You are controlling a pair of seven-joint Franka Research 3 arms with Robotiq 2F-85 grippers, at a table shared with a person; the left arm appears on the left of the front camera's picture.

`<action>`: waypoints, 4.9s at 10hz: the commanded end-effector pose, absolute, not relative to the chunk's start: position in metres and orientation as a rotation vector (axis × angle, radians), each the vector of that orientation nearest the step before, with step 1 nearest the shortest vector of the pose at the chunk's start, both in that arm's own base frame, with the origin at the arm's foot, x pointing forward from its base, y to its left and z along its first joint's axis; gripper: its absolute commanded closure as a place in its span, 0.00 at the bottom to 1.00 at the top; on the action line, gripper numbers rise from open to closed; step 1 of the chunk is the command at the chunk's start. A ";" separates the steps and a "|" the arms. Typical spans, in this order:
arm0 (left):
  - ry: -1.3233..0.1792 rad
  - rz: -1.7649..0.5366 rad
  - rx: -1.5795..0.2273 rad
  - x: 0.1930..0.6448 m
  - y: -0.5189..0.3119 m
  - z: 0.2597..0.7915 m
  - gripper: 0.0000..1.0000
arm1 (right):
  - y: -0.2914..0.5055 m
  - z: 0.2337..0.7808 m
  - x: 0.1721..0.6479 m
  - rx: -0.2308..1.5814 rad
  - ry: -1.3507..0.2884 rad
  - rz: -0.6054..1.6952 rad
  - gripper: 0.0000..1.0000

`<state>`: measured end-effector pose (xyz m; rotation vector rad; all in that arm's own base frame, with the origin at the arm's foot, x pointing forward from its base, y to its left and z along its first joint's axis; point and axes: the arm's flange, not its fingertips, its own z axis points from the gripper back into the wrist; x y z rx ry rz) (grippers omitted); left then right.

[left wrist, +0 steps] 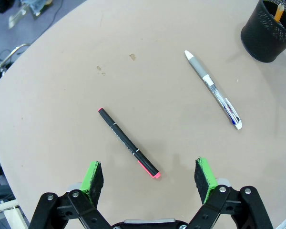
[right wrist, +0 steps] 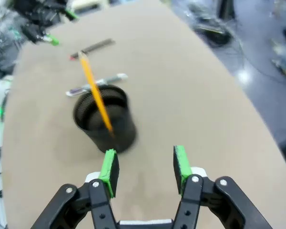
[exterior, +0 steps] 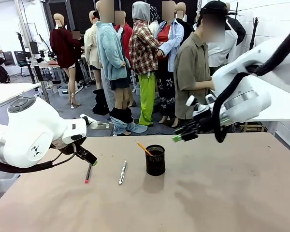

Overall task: Place the pens into the pen holder.
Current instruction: Pick up a writing instrument from the table and place it into the Pen holder.

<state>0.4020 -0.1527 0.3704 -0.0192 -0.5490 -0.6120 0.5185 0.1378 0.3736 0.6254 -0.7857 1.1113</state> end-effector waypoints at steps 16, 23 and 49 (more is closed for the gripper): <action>-0.236 -0.477 -0.046 0.481 -0.167 0.347 0.00 | 0.015 0.433 0.497 0.165 -0.063 0.620 0.41; -0.105 -0.366 -0.065 0.509 -0.152 0.309 0.00 | 0.015 0.433 0.497 0.165 -0.063 0.620 0.41; -0.820 -1.231 -0.660 0.503 -0.146 0.344 1.00 | 0.015 0.433 0.497 0.165 -0.063 0.620 0.41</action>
